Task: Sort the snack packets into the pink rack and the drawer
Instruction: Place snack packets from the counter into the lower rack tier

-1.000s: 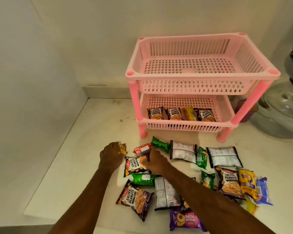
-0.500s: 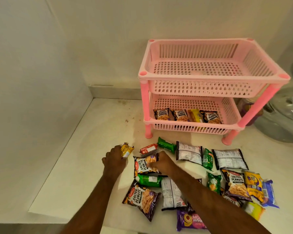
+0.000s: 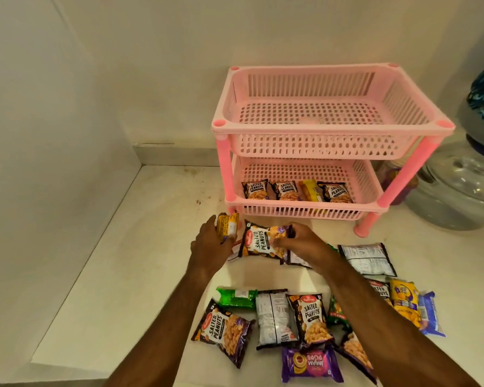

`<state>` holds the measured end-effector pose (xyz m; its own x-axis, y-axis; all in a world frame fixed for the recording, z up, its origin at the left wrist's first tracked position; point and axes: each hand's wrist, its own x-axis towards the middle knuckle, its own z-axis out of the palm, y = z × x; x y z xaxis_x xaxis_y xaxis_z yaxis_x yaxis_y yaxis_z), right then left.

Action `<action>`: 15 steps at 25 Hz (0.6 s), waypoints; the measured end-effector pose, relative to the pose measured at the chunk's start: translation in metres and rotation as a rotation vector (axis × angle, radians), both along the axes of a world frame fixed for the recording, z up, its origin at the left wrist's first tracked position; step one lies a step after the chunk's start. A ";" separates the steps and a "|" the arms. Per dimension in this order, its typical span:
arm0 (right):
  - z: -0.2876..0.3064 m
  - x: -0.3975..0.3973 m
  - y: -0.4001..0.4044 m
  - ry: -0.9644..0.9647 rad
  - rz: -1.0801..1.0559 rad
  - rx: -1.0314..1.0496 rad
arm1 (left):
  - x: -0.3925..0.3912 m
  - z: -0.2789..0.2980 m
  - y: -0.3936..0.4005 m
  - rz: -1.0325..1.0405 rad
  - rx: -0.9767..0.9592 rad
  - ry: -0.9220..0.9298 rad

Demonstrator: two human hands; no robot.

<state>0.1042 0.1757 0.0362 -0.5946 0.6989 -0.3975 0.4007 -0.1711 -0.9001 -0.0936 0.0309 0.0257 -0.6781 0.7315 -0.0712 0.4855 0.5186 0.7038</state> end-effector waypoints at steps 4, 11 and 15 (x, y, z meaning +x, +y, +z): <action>0.015 0.016 0.033 0.045 -0.182 0.083 | 0.019 0.016 0.030 -0.137 0.157 0.004; 0.037 0.015 0.083 0.232 -0.322 0.097 | 0.031 0.041 0.095 -0.217 0.164 0.076; 0.035 0.004 0.112 0.175 -0.297 0.172 | 0.023 0.051 0.140 -0.220 0.122 0.033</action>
<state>0.1082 0.2879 0.0707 -0.4049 0.8984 -0.1700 0.1939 -0.0973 -0.9762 -0.0706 0.1711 0.0764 -0.5021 0.8636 0.0463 0.6009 0.3099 0.7368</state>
